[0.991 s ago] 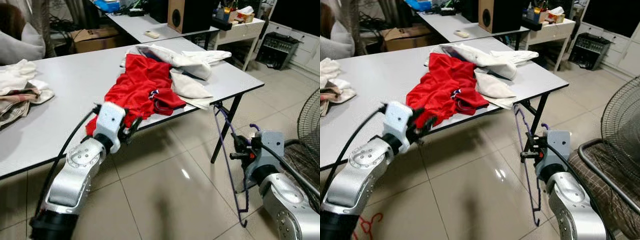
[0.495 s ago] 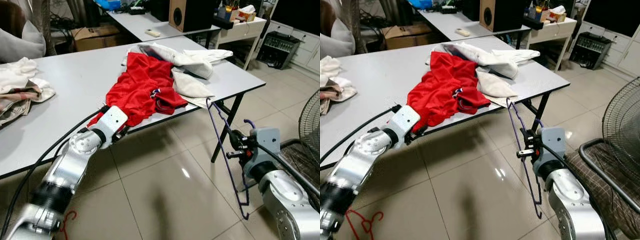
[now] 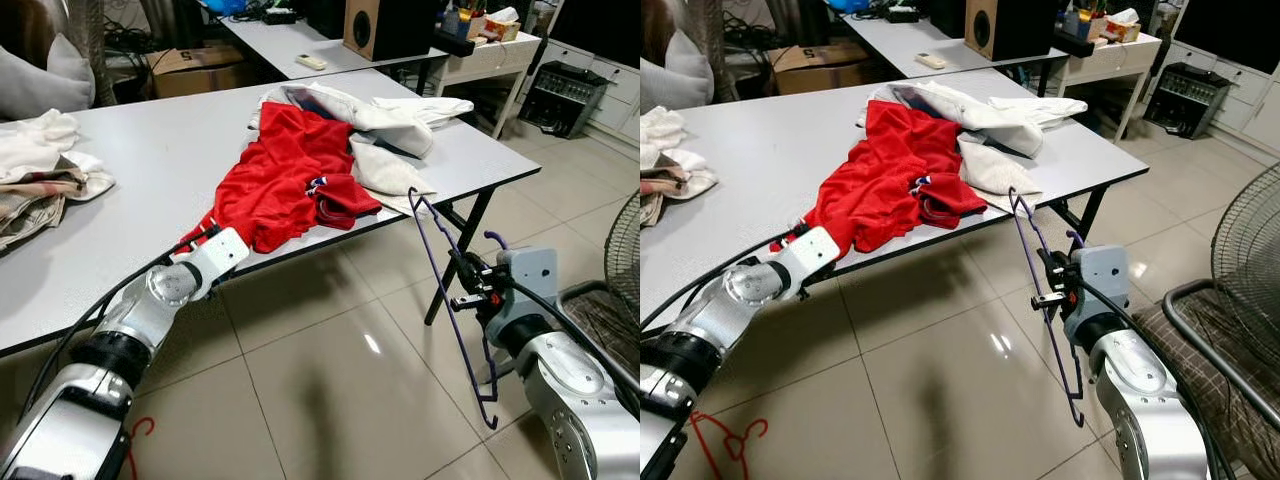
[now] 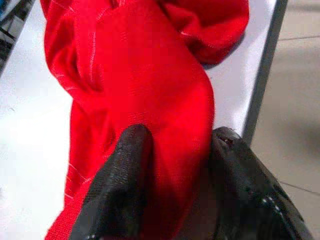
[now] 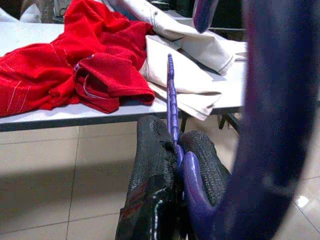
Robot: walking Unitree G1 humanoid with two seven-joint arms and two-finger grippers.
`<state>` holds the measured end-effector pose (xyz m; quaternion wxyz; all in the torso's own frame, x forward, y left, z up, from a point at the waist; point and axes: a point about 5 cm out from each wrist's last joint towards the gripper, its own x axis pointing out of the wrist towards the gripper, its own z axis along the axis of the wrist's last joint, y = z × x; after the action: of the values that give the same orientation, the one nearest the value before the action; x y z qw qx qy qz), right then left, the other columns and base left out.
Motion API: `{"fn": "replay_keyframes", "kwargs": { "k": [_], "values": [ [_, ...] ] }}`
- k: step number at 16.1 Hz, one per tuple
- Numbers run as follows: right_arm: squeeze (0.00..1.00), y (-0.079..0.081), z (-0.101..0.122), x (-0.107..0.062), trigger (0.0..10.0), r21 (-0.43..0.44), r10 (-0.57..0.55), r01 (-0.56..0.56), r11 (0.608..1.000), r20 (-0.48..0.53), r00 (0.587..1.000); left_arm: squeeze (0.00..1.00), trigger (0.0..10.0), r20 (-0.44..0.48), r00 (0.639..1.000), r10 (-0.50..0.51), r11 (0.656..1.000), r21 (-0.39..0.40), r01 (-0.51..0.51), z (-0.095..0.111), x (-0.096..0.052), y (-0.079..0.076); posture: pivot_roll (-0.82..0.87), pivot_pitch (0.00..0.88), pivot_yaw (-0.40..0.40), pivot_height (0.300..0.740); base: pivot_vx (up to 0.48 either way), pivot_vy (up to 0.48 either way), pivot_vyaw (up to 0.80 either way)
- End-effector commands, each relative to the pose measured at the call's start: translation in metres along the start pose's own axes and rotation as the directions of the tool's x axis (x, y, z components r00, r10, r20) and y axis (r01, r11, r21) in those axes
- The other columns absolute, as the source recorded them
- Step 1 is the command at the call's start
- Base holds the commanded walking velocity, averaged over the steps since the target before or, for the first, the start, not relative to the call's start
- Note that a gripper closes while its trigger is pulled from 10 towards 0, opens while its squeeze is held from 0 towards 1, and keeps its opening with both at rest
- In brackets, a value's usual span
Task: Hang hanger
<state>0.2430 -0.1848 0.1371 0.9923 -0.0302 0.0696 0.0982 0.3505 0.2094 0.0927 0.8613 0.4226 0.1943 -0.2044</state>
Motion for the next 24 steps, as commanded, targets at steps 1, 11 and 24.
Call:
{"fn": "replay_keyframes", "kwargs": {
  "k": [1,11,24],
  "values": [
    [0.00,-0.002,0.003,0.000,10.0,-0.014,-0.002,0.002,1.000,0.012,1.000,0.00,5.0,-0.034,0.999,-0.004,1.000,0.029,0.005,-0.005,0.001,-0.002,-0.16,0.000,-0.025,0.740,0.000,0.000,0.00],
    [0.00,-0.002,0.004,0.001,10.0,-0.022,0.007,-0.006,1.000,0.024,1.000,0.00,0.0,-0.089,0.964,-0.252,0.958,-0.160,0.236,-0.028,0.003,-0.024,-0.16,0.000,-0.035,0.740,0.000,0.000,0.00],
    [0.00,0.008,0.021,-0.029,10.0,-0.006,0.525,-0.526,0.851,0.051,0.849,0.00,0.0,0.696,0.710,0.107,0.492,-0.658,0.570,0.104,-0.035,0.101,-0.14,0.000,-0.022,0.740,0.000,0.000,0.00]
  ]
}}
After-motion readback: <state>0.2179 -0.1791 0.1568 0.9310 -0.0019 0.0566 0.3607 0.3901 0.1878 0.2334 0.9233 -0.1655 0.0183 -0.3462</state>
